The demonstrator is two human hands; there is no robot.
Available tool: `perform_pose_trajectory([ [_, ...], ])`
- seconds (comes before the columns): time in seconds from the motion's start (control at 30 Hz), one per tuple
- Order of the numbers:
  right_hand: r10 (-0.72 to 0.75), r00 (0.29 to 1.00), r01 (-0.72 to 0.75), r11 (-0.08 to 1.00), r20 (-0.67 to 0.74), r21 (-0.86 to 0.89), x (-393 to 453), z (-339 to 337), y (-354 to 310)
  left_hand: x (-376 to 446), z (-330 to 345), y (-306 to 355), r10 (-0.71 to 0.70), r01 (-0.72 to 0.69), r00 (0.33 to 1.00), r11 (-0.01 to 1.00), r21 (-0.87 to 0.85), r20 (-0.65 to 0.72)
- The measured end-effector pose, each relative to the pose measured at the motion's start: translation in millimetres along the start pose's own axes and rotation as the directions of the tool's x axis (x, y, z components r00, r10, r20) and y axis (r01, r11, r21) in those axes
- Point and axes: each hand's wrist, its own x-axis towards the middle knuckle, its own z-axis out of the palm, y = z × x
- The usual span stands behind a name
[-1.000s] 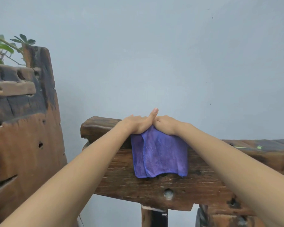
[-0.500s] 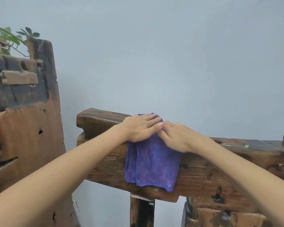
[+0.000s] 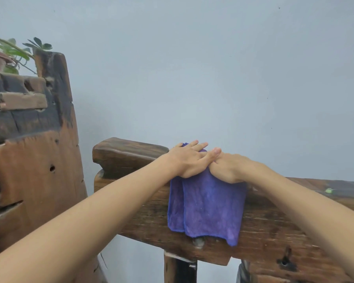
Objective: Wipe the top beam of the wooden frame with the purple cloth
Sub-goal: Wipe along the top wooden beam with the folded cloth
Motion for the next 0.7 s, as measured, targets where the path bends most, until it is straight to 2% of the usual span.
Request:
perform_pose_trajectory([
  [0.07, -0.075, 0.996, 0.069, 0.990, 0.041, 0.126, 8, 0, 9, 12, 0, 5, -0.022, 0.022, 1.000, 1.000, -0.003, 0.005],
  [0.13, -0.044, 0.997, 0.034, 0.987, 0.065, 0.159, 18, 3, 21, 22, -1, 6, -0.025, 0.026, 1.000, 0.999, -0.027, 0.011],
  [0.2, 0.044, 0.996, -0.050, 0.996, 0.076, 0.073, 26, 5, 30, 29, -1, 6, -0.028, 0.029, 1.000, 0.998, -0.055, 0.011],
  [0.3, 0.069, 0.996, -0.067, 0.997, 0.061, -0.038, 35, 6, 38, 44, -2, 5, -0.054, 0.054, 0.999, 0.993, -0.106, 0.004],
  [0.37, 0.059, 0.996, -0.062, 0.997, -0.069, -0.041, 37, 6, 44, 55, -4, 7, -0.081, 0.078, 0.997, 0.986, -0.148, -0.012],
  [0.43, 0.025, 0.956, -0.034, 0.999, -0.291, -0.026, 37, 6, 48, 65, -5, 7, -0.099, 0.090, 0.994, 0.986, -0.140, -0.056],
  [0.5, -0.015, 0.927, 0.024, 1.000, -0.376, 0.019, 35, 7, 45, 72, -5, 5, -0.113, 0.101, 0.987, 0.989, -0.106, -0.117],
  [0.57, -0.050, 0.951, 0.085, 0.991, -0.305, 0.101, 29, 6, 40, 73, -4, 4, -0.148, 0.134, 0.977, 0.986, -0.100, -0.152],
  [0.7, -0.057, 0.997, 0.067, 0.979, -0.057, 0.193, 13, 6, 42, 59, -5, 7, -0.195, 0.190, 0.981, 0.973, -0.131, -0.024],
])
